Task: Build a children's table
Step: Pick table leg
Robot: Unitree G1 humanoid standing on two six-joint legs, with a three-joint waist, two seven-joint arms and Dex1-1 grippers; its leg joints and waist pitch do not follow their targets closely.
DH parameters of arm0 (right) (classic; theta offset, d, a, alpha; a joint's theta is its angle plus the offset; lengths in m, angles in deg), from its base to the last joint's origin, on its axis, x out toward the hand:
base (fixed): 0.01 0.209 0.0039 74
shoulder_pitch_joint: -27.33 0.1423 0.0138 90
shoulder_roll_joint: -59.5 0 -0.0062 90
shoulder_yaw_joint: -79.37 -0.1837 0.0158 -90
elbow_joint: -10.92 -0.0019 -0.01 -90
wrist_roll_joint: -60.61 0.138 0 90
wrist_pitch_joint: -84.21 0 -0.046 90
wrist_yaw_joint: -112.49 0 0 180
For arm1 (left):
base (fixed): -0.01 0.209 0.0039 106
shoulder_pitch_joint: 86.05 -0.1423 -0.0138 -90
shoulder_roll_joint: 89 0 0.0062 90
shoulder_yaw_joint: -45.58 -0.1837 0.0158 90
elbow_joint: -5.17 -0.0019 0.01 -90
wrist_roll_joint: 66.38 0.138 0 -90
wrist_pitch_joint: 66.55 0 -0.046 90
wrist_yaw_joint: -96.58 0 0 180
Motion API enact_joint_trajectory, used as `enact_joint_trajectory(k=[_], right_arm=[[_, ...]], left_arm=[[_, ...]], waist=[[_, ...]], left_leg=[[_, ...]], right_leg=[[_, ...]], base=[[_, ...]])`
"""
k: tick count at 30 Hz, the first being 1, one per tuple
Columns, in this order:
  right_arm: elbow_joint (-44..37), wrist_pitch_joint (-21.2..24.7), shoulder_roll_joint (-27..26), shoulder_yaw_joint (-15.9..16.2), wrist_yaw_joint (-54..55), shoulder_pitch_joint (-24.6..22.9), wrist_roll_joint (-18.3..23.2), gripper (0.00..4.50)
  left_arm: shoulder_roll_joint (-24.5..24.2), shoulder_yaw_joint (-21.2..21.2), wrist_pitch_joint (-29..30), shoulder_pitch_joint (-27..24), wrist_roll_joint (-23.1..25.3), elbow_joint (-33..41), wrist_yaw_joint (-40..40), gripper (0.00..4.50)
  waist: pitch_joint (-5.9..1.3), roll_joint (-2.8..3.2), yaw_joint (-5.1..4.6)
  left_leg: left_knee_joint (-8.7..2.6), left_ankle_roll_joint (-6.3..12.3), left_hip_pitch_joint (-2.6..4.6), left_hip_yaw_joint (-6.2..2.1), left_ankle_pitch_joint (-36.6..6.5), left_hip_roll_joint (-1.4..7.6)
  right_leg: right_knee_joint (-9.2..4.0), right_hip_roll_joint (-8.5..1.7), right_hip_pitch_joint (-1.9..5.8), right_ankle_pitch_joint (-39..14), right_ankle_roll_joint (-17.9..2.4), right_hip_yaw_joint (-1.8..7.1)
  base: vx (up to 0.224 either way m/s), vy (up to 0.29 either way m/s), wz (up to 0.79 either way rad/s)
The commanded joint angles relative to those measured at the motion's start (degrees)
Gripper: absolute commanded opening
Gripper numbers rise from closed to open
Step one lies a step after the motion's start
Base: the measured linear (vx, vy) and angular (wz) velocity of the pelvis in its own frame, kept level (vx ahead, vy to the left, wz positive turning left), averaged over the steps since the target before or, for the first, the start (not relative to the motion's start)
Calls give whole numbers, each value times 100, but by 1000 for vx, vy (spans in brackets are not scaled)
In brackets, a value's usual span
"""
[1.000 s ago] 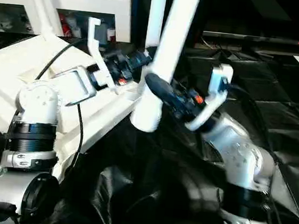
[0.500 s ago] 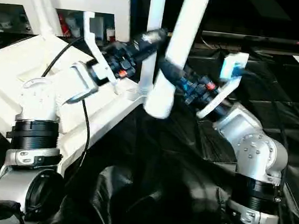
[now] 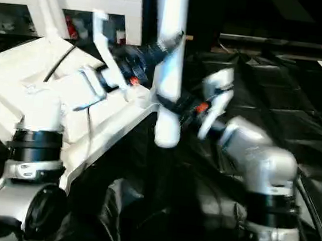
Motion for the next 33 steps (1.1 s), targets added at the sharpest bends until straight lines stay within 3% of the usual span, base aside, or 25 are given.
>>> enact_joint_trajectory(k=[1, 4, 9, 19, 30, 32, 33], right_arm=[[53, -179, -56, 138, 235, 116, -278, 184], [163, -312, -168, 278, 441, 170, -491, 184], [315, -490, -415, 460, 768, 274, -777, 184], [648, -672, -809, 492, 1149, 524, -1003, 184], [761, -782, -904, 474, 1180, 581, -1115, 184], [775, -806, -906, 463, 1198, 592, -1156, 184], [806, -790, -922, 406, 1227, 611, -1132, 219]], left_arm=[[39, -57, -86, 56, 131, -82, -319, 450], [36, -33, -260, 88, 292, -177, -581, 450], [136, 112, -389, 110, 445, -305, -1042, 407], [74, -200, -718, 32, 1053, -364, -1568, 321], [115, -64, -997, 82, 1148, -447, -1773, 243], [124, -64, -1043, 87, 1117, -449, -1716, 211], [121, -80, -1049, 85, 1100, -425, -1671, 206]], waist=[[-447, -121, -7], [-457, -124, -16], [-460, -124, -22], [-458, -103, -25], [-465, -79, -22], [-468, -88, -25], [-467, -90, -25]], left_leg=[[-337, 82, 145, -138, -957, 218], [-327, 114, 137, -137, -907, 218], [-320, 156, 137, -129, -857, 215], [-338, 111, 160, -139, -951, 233], [-329, 130, 156, -138, -930, 223], [-329, 130, 151, -141, -928, 224], [-330, 129, 149, -141, -927, 224]], right_leg=[[-507, -398, 287, -1817, -684, 205], [-490, -395, 288, -1656, -767, 207], [-467, -390, 292, -1479, -851, 207], [-466, -396, 281, -1449, -815, 213], [-452, -393, 289, -1361, -872, 211], [-453, -393, 294, -1351, -862, 211], [-455, -395, 293, -1355, -863, 210]], base=[[0, 0, 0], [0, 0, 0], [0, 0, 0], [0, 0, 0], [0, 0, 0], [0, 0, 0], [0, 0, 0]])
